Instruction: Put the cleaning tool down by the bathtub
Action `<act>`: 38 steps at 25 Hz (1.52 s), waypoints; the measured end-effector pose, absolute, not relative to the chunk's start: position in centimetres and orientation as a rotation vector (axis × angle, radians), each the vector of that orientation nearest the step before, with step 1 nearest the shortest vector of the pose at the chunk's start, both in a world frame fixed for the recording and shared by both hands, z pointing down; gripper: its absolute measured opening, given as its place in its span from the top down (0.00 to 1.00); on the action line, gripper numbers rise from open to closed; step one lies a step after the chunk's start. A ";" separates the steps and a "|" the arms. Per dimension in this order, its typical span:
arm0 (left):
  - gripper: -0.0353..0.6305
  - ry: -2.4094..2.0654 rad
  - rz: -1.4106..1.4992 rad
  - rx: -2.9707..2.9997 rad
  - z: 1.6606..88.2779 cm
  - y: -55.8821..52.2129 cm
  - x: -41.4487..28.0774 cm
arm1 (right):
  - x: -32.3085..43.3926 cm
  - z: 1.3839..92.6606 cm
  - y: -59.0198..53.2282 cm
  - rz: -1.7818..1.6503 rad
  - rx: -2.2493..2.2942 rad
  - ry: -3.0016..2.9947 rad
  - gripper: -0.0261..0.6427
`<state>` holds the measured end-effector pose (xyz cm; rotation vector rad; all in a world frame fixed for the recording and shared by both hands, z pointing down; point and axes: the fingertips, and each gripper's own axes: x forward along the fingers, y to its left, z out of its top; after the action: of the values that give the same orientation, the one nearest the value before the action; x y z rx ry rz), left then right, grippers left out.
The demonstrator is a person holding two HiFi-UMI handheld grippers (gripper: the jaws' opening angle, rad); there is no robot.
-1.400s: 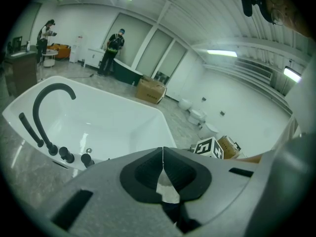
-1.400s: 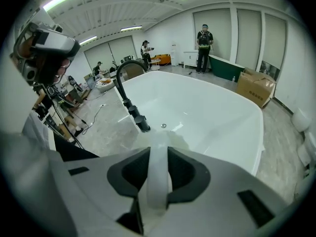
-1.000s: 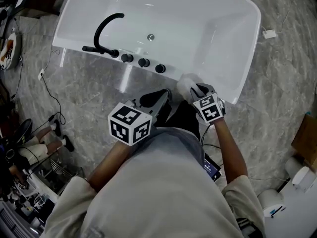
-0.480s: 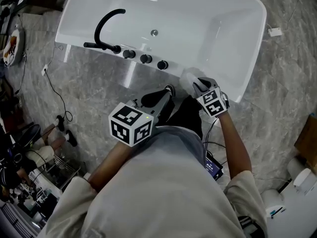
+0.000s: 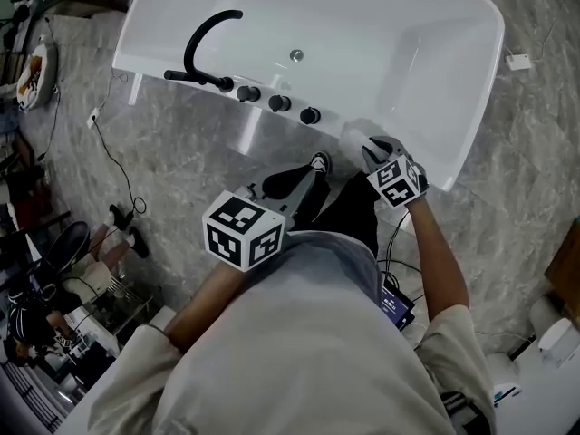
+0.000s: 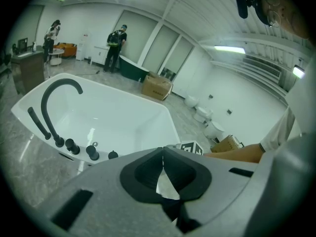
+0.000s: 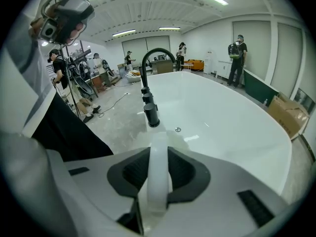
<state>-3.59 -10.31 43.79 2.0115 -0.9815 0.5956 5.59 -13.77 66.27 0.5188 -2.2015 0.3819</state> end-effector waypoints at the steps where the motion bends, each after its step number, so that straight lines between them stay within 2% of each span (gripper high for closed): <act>1: 0.93 -0.982 0.600 2.008 43.9 -10.2 -3.7 | 5.6 66.5 -13.9 0.376 0.514 -2.202 0.83; 38: 0.93 -0.993 0.672 1.938 45.9 -7.7 -4.8 | 6.1 70.8 -14.5 0.331 0.487 -2.189 0.83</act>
<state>-4.80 -7.73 45.89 1.9384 -0.9930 0.6716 6.06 -14.46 70.76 0.4869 -2.1889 0.3313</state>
